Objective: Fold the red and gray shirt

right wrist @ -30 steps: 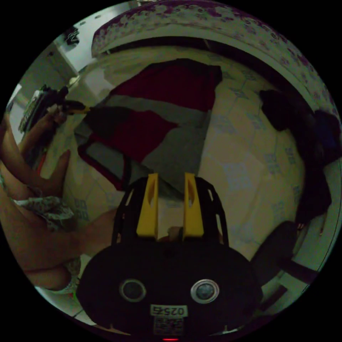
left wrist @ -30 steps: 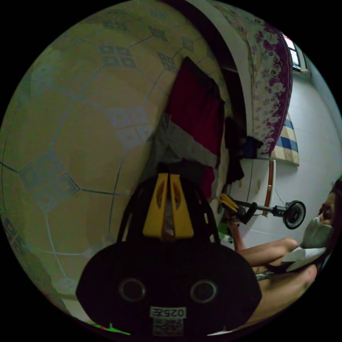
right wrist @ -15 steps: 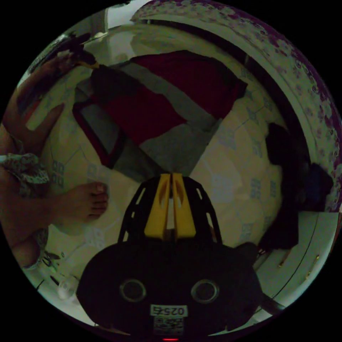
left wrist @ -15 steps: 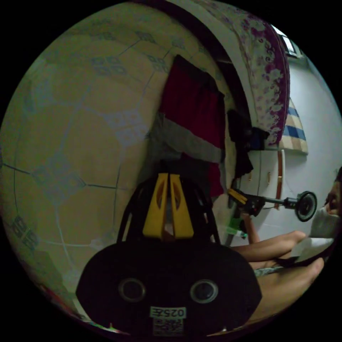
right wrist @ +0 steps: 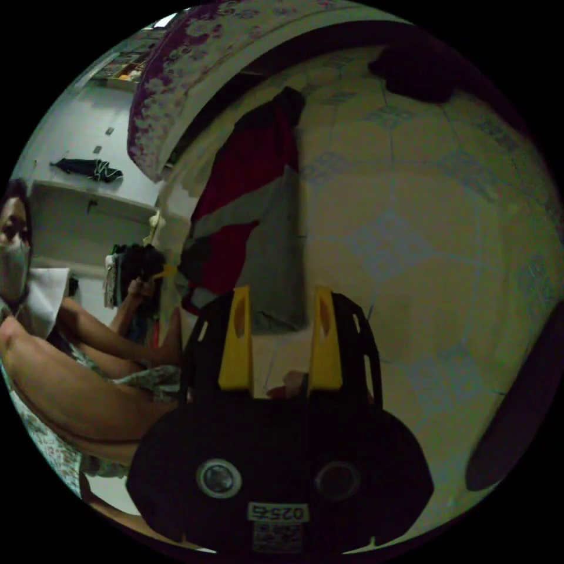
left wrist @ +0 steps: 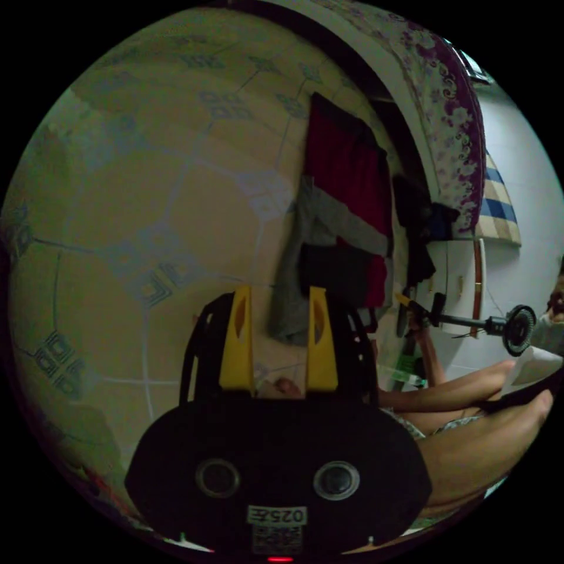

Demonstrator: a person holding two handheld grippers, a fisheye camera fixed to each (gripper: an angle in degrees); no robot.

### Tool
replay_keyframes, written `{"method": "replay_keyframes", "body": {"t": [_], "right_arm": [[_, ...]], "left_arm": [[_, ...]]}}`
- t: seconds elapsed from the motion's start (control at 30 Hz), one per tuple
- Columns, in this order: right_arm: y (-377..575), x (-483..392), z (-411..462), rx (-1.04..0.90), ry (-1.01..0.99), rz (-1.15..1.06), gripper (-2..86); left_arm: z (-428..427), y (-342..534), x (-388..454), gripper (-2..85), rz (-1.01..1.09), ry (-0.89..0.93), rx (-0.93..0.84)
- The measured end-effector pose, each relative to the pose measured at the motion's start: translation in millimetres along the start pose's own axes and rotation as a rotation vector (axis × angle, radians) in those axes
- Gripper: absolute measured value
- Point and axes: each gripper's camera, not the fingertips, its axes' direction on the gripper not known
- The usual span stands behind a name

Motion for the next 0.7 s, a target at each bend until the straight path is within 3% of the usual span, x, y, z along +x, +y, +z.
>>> {"method": "replay_keyframes", "body": {"t": [0.1, 0.2, 0.33, 0.6, 0.7], "right_arm": [[-19, 19, 9, -0.009, -0.117, 0.077, 10.0], [-28, 22, 10, -0.061, -0.029, 0.055, 2.9], [-28, 27, 2, -0.126, -0.047, 0.064, 1.0], [-15, 11, -6, -0.373, 0.02, 0.02, 5.9], [-44, 11, -46, -0.231, -0.012, 0.017, 10.4]], "left_arm": [[34, -22, -7, 8.3, -0.016, 0.145, -0.011], [59, -38, -2, 0.6, 0.004, 0.051, -0.045], [87, -42, -5, -1.0, 0.041, 0.003, -0.133], [130, -39, -10, 4.1, 0.146, -0.138, -0.403], [97, -73, -19, 5.3, 0.159, -0.19, -0.279]]}}
